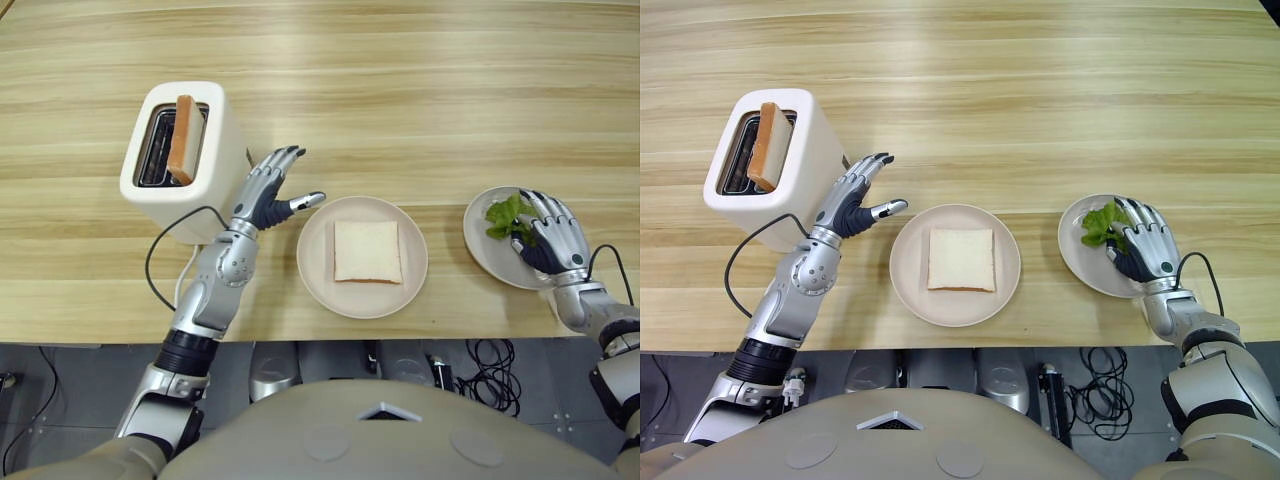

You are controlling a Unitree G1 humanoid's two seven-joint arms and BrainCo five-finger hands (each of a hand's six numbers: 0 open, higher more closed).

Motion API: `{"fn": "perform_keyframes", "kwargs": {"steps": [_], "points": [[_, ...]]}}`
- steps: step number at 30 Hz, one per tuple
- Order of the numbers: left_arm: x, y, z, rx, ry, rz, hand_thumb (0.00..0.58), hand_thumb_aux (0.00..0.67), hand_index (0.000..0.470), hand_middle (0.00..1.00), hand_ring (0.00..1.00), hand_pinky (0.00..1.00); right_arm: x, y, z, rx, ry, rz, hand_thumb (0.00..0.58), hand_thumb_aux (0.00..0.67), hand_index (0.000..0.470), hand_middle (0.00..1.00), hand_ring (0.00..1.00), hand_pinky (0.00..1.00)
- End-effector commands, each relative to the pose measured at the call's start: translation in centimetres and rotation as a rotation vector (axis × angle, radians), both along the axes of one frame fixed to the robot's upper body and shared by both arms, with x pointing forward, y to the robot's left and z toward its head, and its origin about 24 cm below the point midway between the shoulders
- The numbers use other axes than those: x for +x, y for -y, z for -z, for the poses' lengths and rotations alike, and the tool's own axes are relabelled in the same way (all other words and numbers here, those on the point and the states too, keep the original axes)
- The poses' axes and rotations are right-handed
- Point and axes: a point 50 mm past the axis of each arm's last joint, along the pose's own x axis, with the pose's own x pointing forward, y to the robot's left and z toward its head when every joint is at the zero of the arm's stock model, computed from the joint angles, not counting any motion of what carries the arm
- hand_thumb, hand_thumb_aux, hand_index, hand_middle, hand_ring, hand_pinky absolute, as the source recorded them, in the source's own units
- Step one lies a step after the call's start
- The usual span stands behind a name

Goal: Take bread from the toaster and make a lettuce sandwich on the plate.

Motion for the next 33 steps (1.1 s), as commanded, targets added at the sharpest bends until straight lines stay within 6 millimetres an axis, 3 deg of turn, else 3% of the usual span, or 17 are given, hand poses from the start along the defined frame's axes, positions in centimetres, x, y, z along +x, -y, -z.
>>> {"fn": "perform_keyframes", "kwargs": {"steps": [1, 6, 7, 8, 13, 17, 27, 33], "points": [[0.1, -0.1, 0.3, 0.010, -0.011, -0.001, 0.000, 0.000, 0.000, 0.00, 0.00, 0.00, 0.6, -0.4, -0.3, 0.005, 0.014, -0.030, 0.580, 0.670, 0.460, 0.00, 0.00, 0.00], [0.1, -0.1, 0.4, 0.011, -0.013, 0.001, 0.000, 0.000, 0.000, 0.00, 0.00, 0.00, 2.6, -0.8, -2.7, 0.057, 0.117, -0.072, 0.580, 0.670, 0.460, 0.00, 0.00, 0.00], [0.2, -0.1, 0.4, 0.011, -0.012, 0.001, 0.000, 0.000, 0.000, 0.00, 0.00, 0.00, 3.1, -1.1, -3.4, 0.078, 0.149, -0.092, 0.580, 0.670, 0.460, 0.21, 0.21, 0.21], [0.2, -0.1, 0.4, 0.011, -0.011, 0.001, 0.000, 0.000, 0.000, 0.00, 0.00, 0.00, 3.6, -1.4, -4.1, 0.106, 0.181, -0.116, 0.580, 0.670, 0.460, 1.00, 1.00, 1.00], [0.4, -0.1, 0.4, 0.010, -0.006, -0.001, 0.000, 0.000, 0.000, 0.00, 0.00, 0.00, 6.0, -5.0, -7.2, 0.202, 0.305, -0.334, 0.580, 0.670, 0.460, 1.00, 1.00, 1.00], [0.6, -0.2, 0.1, -0.004, 0.001, -0.004, 0.000, 0.000, 0.000, 0.00, 0.00, 0.00, 6.9, -9.5, -8.2, 0.266, 0.337, -0.531, 0.580, 0.670, 0.460, 1.00, 1.00, 1.00], [1.2, -0.4, 0.1, -0.008, 0.008, -0.009, 0.000, 0.000, 0.000, 0.00, 0.00, 0.00, 6.5, -17.8, -6.5, 0.344, 0.226, -0.796, 0.580, 0.670, 0.460, 1.00, 1.00, 1.00], [1.3, -0.4, 0.1, -0.011, 0.007, -0.009, 0.000, 0.000, 0.000, 0.00, 0.00, 0.00, 5.5, -20.8, -4.8, 0.259, 0.154, -0.910, 0.580, 0.670, 0.460, 1.00, 1.00, 1.00]]}}
